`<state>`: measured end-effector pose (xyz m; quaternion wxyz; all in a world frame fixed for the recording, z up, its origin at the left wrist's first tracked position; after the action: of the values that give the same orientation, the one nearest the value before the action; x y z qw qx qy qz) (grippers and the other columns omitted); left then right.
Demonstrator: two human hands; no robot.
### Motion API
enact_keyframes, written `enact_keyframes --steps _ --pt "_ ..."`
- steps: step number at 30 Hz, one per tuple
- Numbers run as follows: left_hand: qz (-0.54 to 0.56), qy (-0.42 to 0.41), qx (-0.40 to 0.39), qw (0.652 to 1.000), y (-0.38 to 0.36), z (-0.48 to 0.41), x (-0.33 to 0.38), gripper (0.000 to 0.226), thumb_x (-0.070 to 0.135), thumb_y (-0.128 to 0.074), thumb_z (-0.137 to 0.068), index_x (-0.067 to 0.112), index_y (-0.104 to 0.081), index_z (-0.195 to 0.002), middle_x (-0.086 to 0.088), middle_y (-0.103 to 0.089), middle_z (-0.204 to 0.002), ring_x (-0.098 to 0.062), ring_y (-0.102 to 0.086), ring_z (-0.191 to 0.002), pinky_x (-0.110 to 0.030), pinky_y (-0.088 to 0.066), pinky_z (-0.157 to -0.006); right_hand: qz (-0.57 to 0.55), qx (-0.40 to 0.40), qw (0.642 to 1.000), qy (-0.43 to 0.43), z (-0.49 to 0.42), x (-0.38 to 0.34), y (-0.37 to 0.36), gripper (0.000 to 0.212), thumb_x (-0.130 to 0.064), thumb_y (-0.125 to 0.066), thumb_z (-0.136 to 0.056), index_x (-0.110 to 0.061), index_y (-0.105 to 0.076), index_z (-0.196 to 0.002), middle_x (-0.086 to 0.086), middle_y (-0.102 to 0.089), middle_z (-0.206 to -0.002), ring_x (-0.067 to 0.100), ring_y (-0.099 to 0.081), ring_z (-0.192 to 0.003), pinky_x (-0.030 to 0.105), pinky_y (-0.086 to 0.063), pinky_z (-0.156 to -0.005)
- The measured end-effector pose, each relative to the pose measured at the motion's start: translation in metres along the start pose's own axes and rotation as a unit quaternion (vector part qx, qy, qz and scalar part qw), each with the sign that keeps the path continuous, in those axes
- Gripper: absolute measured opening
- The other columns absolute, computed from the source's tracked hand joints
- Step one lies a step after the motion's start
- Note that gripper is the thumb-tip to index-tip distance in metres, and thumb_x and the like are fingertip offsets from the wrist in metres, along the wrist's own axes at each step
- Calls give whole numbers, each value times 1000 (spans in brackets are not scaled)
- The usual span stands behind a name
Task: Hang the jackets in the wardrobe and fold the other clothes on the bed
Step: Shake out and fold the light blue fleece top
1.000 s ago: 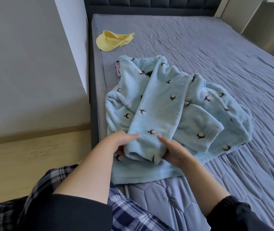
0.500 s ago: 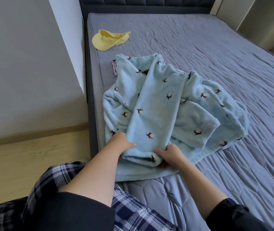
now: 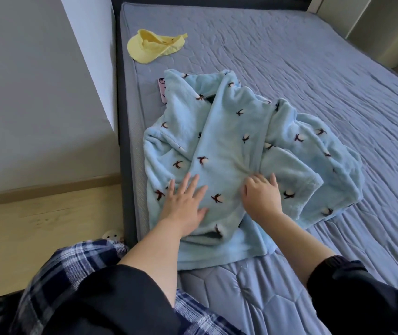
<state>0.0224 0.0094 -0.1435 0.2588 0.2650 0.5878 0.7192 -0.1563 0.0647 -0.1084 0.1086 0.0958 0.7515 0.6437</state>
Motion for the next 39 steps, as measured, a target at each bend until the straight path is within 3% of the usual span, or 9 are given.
enact_keyframes --steps 2,7,10,12,16,21,29,35,39 --pt "-4 4 -14 1000 -2 -5 0 63 54 -20 -98 30 0 -152 1 18 -159 -22 26 -143 -54 11 -115 -16 87 995 49 -10 -11 11 42 -26 -30 -92 -4 -62 -108 14 -63 -116 33 -55 -118 54 -30 -107" --pt "28 18 -28 999 -9 -4 0 65 53 -24 -98 30 4 -152 0 21 -158 -22 24 -144 -52 10 -116 57 -214 974 45 -12 3 -44 65 -44 -33 -96 -10 -19 -150 8 -18 -158 19 -15 -146 40 -8 -118" --pt "61 31 14 998 4 -16 -5 66 49 -29 -98 29 1 -152 0 17 -159 -22 23 -144 -51 10 -115 2 -77 997 23 -39 -8 -20 41 -35 -41 -89 -4 -66 -98 18 -67 -103 32 -60 -102 38 -36 -96" --pt "66 52 30 996 9 -25 -17 65 47 -30 -98 29 0 -152 -1 13 -160 -24 20 -145 -51 8 -115 -2 28 998 51 -60 -23 -2 34 -25 -40 -82 -4 -63 -70 16 -65 -74 35 -60 -81 41 -40 -82" --pt "75 107 16 991 10 -38 -38 64 50 -29 -98 29 -2 -152 -2 9 -161 -27 17 -146 -52 4 -115 24 -47 995 86 -91 -43 -20 43 -26 -39 -94 -7 -46 -132 16 -37 -146 32 -32 -134 48 -19 -112" --pt "40 147 -3 988 12 -69 -49 67 51 -30 -97 31 4 -152 -4 17 -159 -30 20 -144 -55 7 -114 26 -116 991 -56 -115 -2 -53 60 -44 -22 -98 -20 -10 -152 9 -4 -160 24 0 -147 43 7 -118" --pt "92 129 97 983 25 -133 -44 61 46 -24 -99 30 1 -152 -3 12 -160 -29 18 -145 -56 5 -114 -8 -121 992 -43 -124 -6 -64 56 -36 -28 -100 -7 -23 -147 19 -25 -153 29 -23 -141 36 -16 -116" --pt "127 149 86 977 22 -162 -51 58 49 -20 -99 30 -6 -152 -1 7 -161 -29 17 -145 -56 6 -113 27 -102 994 -22 -181 -2 -31 33 -33 -37 -96 -8 -56 -103 15 -60 -106 33 -55 -97 38 -43 -75" --pt "149 182 109 966 24 -171 -61 62 49 -29 -98 31 -6 -152 1 7 -161 -26 15 -146 -55 6 -114 16 -12 1000 1 -244 -1 -6 29 -23 -42 -93 -4 -55 -110 16 -52 -120 32 -46 -112 40 -39 -87"
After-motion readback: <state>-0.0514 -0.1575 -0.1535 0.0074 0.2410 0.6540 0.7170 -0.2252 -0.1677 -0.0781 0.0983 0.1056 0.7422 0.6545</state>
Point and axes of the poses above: each hand's wrist, its own z-axis away from the middle knuckle, its own y-axis out of the back of the hand, x = y × z, the point moved 6 cm from there along -z, towards the middle knuckle
